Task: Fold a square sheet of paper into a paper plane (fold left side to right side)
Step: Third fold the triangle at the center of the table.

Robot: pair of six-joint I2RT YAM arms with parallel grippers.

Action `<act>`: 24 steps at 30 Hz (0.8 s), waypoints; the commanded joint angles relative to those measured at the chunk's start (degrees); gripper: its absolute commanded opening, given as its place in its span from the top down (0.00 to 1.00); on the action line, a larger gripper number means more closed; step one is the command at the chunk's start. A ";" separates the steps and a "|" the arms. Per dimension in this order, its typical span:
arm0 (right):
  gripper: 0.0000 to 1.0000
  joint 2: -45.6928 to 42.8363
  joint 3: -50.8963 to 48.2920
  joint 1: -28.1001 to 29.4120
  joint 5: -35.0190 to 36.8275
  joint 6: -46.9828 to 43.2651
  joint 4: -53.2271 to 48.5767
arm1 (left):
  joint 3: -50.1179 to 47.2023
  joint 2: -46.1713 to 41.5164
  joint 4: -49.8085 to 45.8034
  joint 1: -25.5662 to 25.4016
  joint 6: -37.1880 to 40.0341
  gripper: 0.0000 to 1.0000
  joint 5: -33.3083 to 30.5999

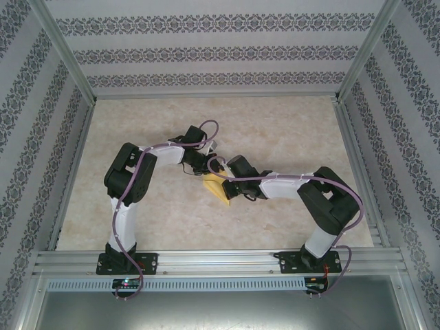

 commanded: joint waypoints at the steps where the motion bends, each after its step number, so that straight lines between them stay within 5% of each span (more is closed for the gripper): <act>1: 1.00 0.80 -0.37 -0.15 -0.63 1.28 -1.77 | -0.05 -0.51 -3.37 -0.61 1.36 0.91 -2.13; 7: 1.00 1.25 -0.89 0.05 -0.33 1.63 -3.16 | 1.96 -1.53 -4.73 -0.50 1.70 0.84 -2.21; 11: 1.00 1.52 -1.07 0.17 -0.28 1.58 -3.69 | 4.34 -2.58 -6.77 0.02 2.37 0.67 -3.60; 16: 1.00 1.78 -0.85 0.48 -0.63 1.24 -3.95 | 7.11 -4.85 -9.15 2.18 3.02 0.59 -4.23; 19: 1.00 1.92 -0.64 0.63 -0.65 0.87 -4.21 | 6.90 -7.14 -9.76 3.87 3.34 0.61 -5.24; 24: 1.00 2.09 -0.27 0.82 -0.89 0.81 -4.53 | -3.46 -16.43 -3.71 4.97 2.06 0.82 -6.95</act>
